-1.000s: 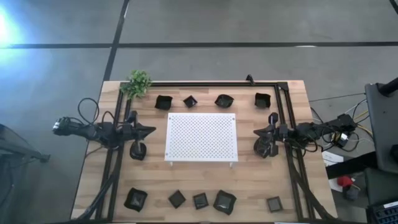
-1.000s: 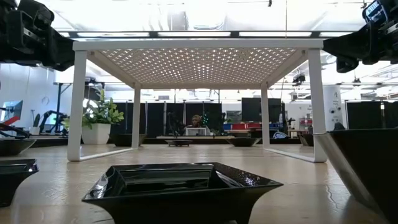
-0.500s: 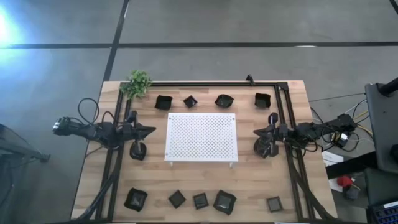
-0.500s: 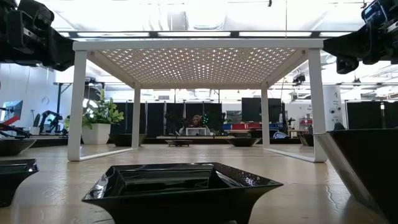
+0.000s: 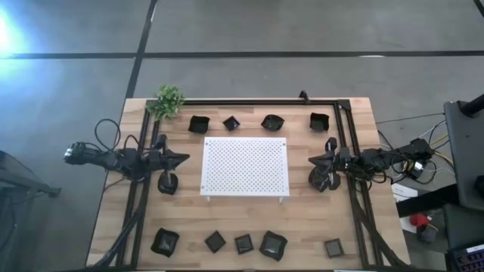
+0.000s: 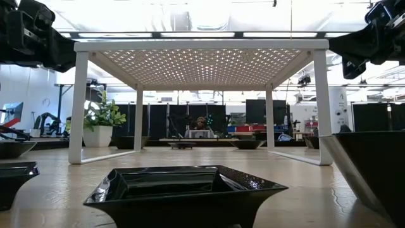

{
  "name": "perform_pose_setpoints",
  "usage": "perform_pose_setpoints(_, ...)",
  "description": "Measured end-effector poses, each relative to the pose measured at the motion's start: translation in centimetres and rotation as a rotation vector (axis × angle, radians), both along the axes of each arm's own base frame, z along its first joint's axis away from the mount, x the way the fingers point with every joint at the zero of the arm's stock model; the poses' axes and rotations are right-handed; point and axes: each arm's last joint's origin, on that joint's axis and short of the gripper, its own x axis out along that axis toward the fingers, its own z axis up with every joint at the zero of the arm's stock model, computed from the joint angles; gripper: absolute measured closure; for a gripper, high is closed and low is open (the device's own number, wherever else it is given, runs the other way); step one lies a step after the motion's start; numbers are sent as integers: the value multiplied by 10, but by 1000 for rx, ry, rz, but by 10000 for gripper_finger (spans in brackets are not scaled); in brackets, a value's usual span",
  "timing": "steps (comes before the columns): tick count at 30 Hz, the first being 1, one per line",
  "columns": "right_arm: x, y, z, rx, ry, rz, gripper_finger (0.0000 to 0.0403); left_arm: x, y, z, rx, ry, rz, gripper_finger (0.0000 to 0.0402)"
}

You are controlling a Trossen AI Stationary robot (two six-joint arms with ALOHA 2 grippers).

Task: Pick & Place Mini shaped plates

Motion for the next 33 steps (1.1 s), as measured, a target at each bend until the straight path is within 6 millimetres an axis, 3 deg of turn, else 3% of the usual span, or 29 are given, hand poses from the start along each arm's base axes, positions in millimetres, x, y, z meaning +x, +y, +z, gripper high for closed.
perform_pose_setpoints(7,0,0,3,-21,-30,-2,394,0,0,0,0,0,0,401)
perform_pose_setpoints(16,-6,0,28,-36,-279,30,394,0,0,0,0,0,0,401)
perform_pose_setpoints(20,-10,-2,41,-117,-303,2,394,0,0,0,0,0,0,401)
perform_pose_setpoints(25,-19,-8,69,-145,-228,-101,394,0,0,0,0,0,0,401)
perform_pose_setpoints(33,-27,-17,105,-107,45,-349,394,0,0,0,0,0,0,401)
